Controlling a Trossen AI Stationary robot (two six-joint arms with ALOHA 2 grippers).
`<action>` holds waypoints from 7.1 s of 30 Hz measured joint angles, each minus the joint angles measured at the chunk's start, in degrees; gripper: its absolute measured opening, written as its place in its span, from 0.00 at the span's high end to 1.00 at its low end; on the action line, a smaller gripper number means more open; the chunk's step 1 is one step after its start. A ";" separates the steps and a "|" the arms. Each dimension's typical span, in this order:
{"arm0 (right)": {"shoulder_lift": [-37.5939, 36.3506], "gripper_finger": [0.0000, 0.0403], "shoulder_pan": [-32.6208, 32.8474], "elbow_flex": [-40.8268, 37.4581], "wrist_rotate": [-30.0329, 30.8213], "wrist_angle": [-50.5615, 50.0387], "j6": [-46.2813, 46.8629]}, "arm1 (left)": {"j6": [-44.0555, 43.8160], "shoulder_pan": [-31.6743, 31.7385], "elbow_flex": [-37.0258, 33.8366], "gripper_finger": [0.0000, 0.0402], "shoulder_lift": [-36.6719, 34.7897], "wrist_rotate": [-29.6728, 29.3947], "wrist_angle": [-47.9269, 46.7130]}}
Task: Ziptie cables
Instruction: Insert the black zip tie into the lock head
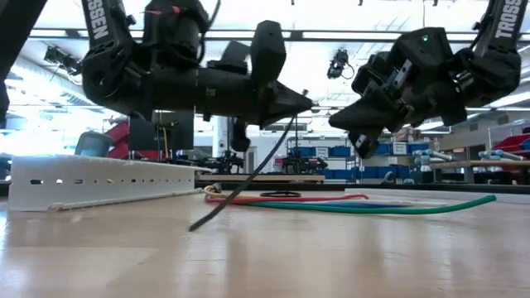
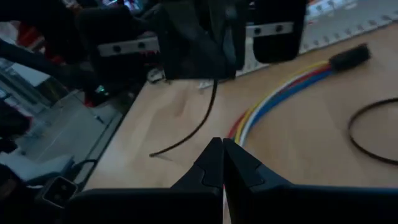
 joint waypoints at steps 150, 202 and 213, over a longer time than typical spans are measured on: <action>0.78 0.85 10.97 5.90 23.30 4.06 -3.19 | 7.55 0.02 7.78 0.99 0.61 -2.82 1.53; 0.74 1.00 10.91 5.90 9.57 -4.97 0.85 | 1.68 3.94 8.04 0.95 0.06 17.19 -8.59; 0.72 1.00 10.88 5.90 8.31 -6.16 1.47 | 1.47 5.51 7.98 0.95 -0.02 23.68 -9.82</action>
